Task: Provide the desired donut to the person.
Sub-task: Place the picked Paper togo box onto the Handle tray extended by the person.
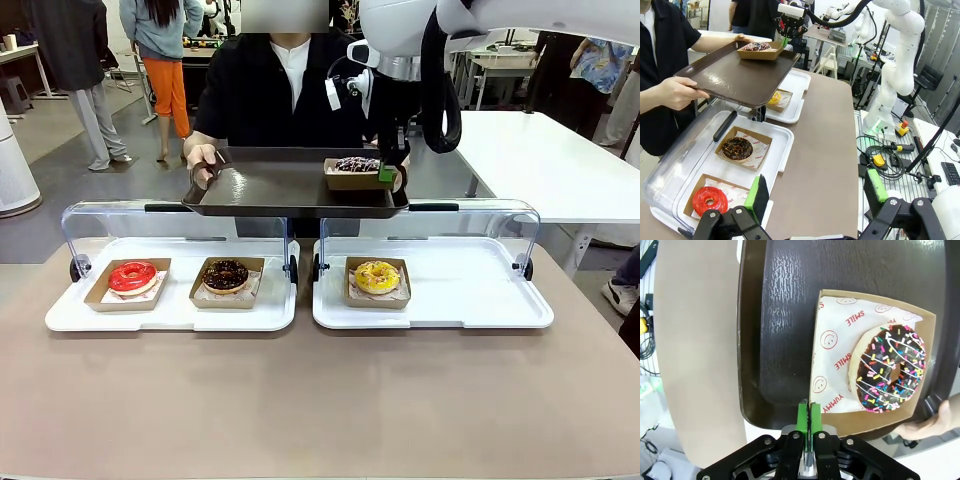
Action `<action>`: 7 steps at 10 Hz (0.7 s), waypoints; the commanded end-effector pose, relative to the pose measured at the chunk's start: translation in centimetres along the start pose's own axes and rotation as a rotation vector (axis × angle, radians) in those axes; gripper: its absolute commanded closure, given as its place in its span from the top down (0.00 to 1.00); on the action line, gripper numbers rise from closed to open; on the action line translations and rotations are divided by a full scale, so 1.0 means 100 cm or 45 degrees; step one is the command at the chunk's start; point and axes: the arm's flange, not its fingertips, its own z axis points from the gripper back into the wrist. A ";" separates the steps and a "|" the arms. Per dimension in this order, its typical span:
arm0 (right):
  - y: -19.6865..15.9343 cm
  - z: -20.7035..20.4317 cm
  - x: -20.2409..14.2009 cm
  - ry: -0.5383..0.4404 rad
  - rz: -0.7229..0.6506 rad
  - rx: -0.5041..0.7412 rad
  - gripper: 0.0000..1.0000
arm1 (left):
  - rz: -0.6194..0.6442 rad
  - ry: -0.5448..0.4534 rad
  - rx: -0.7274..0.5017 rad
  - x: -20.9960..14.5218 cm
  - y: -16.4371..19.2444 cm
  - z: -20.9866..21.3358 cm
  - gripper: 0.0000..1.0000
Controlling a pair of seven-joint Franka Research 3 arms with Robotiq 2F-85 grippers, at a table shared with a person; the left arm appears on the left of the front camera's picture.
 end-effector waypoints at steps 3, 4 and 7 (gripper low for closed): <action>-0.001 0.001 -0.002 -0.009 0.028 0.025 1.00 | 0.005 -0.008 -0.001 0.002 -0.002 0.001 1.00; 0.000 0.003 -0.003 0.002 0.017 0.032 1.00 | 0.005 -0.008 -0.001 0.002 -0.002 0.001 1.00; 0.004 0.010 -0.008 0.002 -0.009 0.059 1.00 | 0.005 -0.008 -0.001 0.002 -0.002 0.001 1.00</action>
